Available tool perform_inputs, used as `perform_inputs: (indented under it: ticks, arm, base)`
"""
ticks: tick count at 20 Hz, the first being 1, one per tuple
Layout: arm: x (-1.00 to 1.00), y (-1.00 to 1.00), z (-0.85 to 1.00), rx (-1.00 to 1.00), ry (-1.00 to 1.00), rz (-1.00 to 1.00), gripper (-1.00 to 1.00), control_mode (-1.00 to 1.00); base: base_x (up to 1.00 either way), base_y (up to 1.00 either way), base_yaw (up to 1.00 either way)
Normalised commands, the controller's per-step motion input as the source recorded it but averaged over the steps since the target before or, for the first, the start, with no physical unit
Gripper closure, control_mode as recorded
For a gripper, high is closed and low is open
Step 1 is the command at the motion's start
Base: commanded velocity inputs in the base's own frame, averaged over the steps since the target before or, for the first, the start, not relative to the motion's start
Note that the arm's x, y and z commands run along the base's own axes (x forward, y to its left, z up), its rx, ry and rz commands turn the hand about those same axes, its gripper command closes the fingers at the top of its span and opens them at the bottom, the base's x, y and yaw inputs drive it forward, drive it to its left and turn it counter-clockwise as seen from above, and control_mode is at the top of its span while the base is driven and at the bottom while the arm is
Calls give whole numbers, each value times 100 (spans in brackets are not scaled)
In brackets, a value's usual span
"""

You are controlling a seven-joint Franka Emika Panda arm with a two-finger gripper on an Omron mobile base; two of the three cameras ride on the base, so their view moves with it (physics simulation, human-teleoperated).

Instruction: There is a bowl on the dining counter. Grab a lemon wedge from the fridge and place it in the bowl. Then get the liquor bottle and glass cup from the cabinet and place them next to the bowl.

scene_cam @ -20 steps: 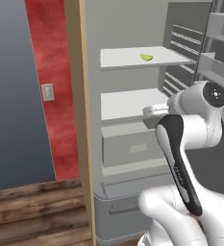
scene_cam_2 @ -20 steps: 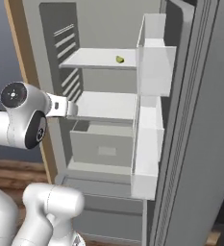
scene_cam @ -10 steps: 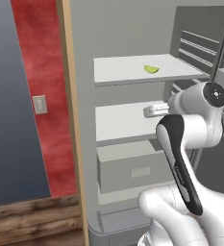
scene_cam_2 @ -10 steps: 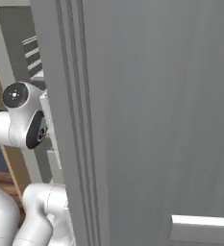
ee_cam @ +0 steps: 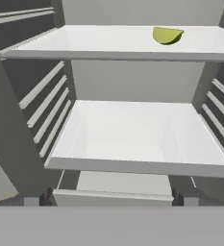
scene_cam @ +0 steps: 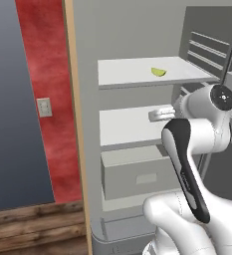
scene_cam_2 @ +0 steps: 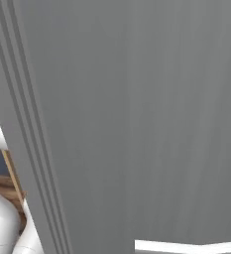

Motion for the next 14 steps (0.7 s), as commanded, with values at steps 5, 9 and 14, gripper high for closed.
perform_inputs:
  ticks: [5, 9, 14]
  arm:
    - [9, -1, 14, -6, -9, 1, -100, -100]
    - [6, -13, 47, -12, -15, 2, -100, -100]
    - [10, -27, 40, -9, -14, 4, -100, -100]
  base:
    - [15, 0, 1]
    - [0, 0, 0]
    - [0, 0, 0]
